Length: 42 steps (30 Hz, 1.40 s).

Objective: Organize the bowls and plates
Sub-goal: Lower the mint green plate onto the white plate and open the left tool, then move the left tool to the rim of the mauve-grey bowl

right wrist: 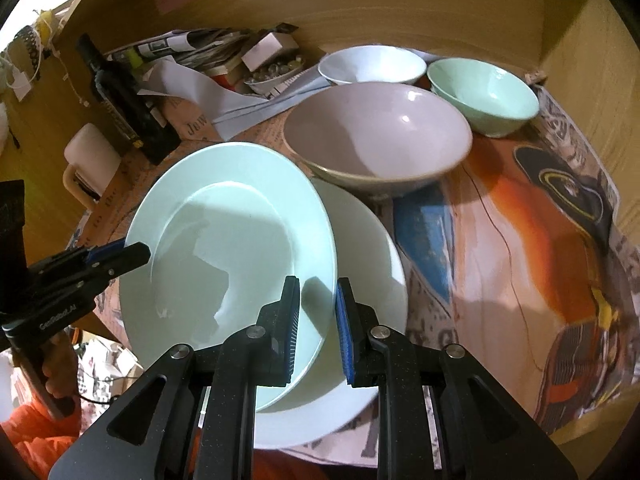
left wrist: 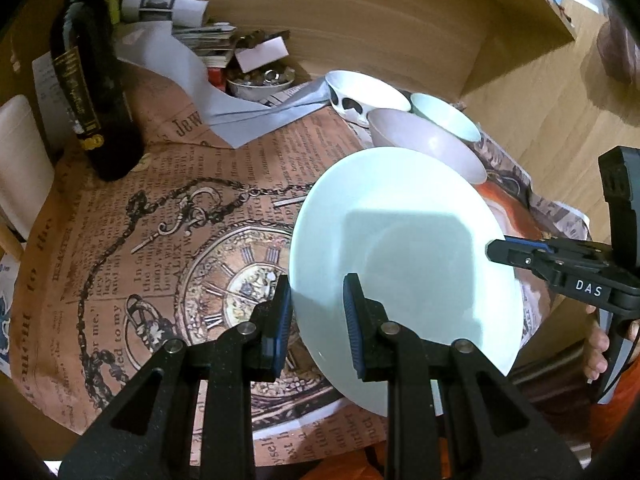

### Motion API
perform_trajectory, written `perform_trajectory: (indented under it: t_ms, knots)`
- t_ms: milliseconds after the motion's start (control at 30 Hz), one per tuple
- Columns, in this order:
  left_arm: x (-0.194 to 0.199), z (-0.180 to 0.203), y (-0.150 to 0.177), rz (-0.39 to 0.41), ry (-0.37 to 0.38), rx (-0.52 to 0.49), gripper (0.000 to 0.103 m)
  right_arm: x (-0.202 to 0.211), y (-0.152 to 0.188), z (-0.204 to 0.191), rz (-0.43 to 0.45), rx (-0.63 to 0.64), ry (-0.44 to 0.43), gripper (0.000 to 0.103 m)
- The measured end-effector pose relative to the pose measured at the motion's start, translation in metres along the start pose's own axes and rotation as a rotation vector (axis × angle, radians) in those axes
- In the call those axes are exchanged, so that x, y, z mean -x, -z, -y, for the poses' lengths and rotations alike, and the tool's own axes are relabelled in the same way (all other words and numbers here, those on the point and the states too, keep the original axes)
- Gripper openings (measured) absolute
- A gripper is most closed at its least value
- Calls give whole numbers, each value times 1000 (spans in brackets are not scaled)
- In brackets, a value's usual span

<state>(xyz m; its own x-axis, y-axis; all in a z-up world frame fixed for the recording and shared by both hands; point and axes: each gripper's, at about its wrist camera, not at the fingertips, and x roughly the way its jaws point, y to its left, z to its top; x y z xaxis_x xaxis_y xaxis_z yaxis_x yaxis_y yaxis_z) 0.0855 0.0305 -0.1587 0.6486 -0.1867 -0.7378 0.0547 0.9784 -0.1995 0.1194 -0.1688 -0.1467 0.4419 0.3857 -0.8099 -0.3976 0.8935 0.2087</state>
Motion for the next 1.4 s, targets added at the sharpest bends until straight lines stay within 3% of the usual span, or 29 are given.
perform_trajectory:
  t_ms: [400,933,1100,1200,1400]
  knots:
    - [-23,21,4,-65,-25,-71,25,-1,13,17,-18,-59,4,19]
    - [-29,26,5,-58,-43,-122,27,3,18,18,6,-35,-12,19]
    - [-30,23,3,-66,-30,-102,37,4,18,16,2,-13,5,19]
    - [-27,19,1,-54,-35,-83,42,14,16,12,44,24,65,20]
    - [-7,17,-13,24,-37,-78,55,32,5,12,128,50,100,34]
